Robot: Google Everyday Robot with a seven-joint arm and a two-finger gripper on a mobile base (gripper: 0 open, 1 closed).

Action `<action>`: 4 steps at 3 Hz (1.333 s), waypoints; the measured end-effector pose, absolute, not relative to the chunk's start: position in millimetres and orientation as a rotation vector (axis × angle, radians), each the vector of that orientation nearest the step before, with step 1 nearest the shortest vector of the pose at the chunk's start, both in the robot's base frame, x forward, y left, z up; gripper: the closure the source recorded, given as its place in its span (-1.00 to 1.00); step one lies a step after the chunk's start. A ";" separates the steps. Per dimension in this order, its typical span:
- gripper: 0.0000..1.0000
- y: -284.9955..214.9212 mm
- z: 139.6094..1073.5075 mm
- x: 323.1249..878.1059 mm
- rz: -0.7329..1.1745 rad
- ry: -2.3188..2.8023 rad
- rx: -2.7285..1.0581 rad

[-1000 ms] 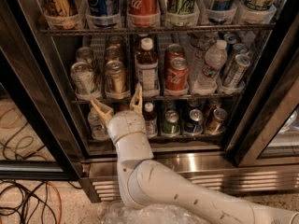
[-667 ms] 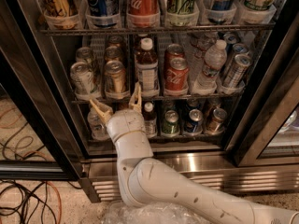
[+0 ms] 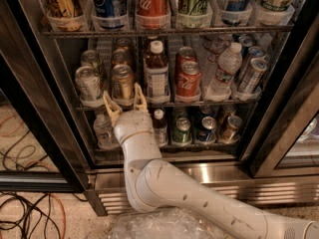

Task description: Pick orange can from middle shelf of fridge

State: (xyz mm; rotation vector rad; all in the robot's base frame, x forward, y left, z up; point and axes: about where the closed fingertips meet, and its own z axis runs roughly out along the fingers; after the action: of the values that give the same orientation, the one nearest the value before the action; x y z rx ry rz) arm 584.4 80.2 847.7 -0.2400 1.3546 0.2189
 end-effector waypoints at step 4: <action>-0.40 78.8 846.3 653.1 0.200 1.384 -0.225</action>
Offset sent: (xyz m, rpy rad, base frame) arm 0.0203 -0.0003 0.0017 -0.0037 0.0006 -0.0144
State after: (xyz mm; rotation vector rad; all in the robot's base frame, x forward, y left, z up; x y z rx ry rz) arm 653.1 78.8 846.3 -0.2246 1.3843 0.1999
